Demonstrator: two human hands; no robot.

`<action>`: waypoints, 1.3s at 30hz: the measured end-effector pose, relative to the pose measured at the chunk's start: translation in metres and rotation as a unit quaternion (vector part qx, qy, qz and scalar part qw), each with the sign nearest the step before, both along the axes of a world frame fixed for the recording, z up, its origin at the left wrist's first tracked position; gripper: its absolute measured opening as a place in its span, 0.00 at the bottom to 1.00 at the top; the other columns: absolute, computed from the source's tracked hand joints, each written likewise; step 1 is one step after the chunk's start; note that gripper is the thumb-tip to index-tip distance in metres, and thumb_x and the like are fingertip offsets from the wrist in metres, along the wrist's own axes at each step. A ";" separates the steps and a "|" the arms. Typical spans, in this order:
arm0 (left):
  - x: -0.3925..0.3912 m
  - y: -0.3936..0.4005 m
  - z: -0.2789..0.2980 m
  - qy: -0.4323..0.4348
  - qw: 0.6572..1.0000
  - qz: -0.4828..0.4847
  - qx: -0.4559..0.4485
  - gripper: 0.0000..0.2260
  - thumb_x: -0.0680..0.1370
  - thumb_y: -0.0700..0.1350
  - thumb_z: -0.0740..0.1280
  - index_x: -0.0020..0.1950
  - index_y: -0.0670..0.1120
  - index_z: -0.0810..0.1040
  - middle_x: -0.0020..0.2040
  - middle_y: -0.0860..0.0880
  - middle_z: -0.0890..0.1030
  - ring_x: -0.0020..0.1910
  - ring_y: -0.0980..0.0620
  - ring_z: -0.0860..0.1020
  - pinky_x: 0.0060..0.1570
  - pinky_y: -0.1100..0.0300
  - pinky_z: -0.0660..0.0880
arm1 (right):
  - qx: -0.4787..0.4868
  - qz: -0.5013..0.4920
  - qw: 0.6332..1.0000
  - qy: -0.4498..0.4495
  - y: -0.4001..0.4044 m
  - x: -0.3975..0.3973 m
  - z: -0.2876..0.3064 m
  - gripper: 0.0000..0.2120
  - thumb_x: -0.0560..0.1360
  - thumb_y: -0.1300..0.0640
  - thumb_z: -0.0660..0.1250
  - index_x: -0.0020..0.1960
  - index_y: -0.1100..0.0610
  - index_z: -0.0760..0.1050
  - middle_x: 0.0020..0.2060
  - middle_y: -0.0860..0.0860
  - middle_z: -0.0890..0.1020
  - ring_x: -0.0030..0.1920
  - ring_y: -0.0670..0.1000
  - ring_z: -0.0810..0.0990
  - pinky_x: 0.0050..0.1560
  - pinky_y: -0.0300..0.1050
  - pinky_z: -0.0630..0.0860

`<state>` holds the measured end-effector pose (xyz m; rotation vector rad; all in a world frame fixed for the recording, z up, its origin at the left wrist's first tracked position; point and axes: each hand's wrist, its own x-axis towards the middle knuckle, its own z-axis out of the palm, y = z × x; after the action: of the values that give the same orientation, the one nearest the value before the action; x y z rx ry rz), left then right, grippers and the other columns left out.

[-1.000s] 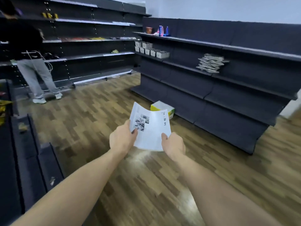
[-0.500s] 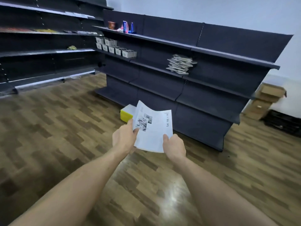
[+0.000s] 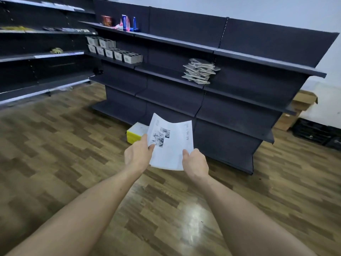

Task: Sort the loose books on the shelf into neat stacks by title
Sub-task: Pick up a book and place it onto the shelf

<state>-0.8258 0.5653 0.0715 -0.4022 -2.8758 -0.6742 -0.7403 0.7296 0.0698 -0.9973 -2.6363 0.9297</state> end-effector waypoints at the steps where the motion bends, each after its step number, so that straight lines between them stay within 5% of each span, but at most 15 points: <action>1: -0.011 0.004 0.001 0.000 1.000 -0.001 -0.003 0.12 0.82 0.53 0.57 0.58 0.46 0.67 0.43 0.47 0.80 0.42 0.43 0.78 0.37 0.55 0.72 | 0.000 0.000 1.000 0.000 0.003 -0.011 0.000 0.19 0.83 0.45 0.54 0.57 0.61 0.69 0.48 0.52 0.76 0.51 0.57 0.77 0.49 0.50 0.73; 11: -0.141 0.069 -0.003 0.001 1.000 -0.013 0.016 0.16 0.82 0.52 0.58 0.67 0.46 0.68 0.48 0.43 0.81 0.47 0.40 0.79 0.39 0.53 0.74 | 0.015 0.000 1.000 0.003 0.067 -0.139 -0.005 0.19 0.84 0.45 0.53 0.56 0.61 0.69 0.47 0.53 0.77 0.47 0.55 0.76 0.43 0.48 0.70; 18: -0.232 0.130 0.001 -0.100 0.971 -0.002 0.218 0.11 0.81 0.46 0.63 0.62 0.48 0.75 0.55 0.48 0.81 0.49 0.44 0.79 0.48 0.50 0.78 | -0.070 -0.009 0.997 0.012 0.130 -0.233 -0.009 0.18 0.84 0.47 0.56 0.56 0.63 0.69 0.45 0.53 0.75 0.45 0.55 0.75 0.41 0.47 0.69; 22: -0.274 0.152 -0.003 -0.089 0.971 -0.002 0.220 0.11 0.81 0.46 0.63 0.63 0.49 0.74 0.53 0.47 0.82 0.49 0.43 0.79 0.50 0.48 0.78 | -0.149 -0.022 0.988 0.029 0.153 -0.279 -0.008 0.18 0.82 0.46 0.54 0.51 0.62 0.71 0.42 0.58 0.82 0.36 0.56 0.78 0.38 0.48 0.76; 26: -0.314 0.165 -0.005 -0.088 0.968 0.005 0.234 0.12 0.81 0.47 0.62 0.64 0.51 0.74 0.51 0.48 0.82 0.46 0.45 0.80 0.47 0.48 0.79 | -0.189 -0.031 0.981 0.040 0.163 -0.315 -0.005 0.19 0.83 0.45 0.52 0.53 0.61 0.70 0.40 0.55 0.81 0.25 0.53 0.79 0.30 0.43 0.72; 33: -0.406 0.191 -0.008 -0.092 0.961 -0.018 0.261 0.12 0.80 0.48 0.65 0.63 0.50 0.75 0.53 0.51 0.82 0.44 0.48 0.79 0.39 0.55 0.74 | -0.134 -0.042 0.990 0.028 0.184 -0.399 -0.006 0.20 0.82 0.42 0.53 0.54 0.59 0.69 0.40 0.51 0.78 0.24 0.52 0.78 0.32 0.43 0.72; 39: -0.512 0.213 -0.005 -0.112 0.955 -0.043 0.272 0.13 0.79 0.50 0.65 0.63 0.53 0.74 0.49 0.51 0.81 0.40 0.43 0.81 0.38 0.46 0.81 | -0.087 -0.065 0.994 0.013 0.200 -0.495 0.000 0.19 0.82 0.42 0.53 0.55 0.58 0.68 0.39 0.51 0.78 0.26 0.52 0.78 0.31 0.42 0.68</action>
<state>-1.3380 0.7783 0.0661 -0.3853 -2.7101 -1.5589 -1.2355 0.9300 0.0694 -1.1708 -2.4682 1.1484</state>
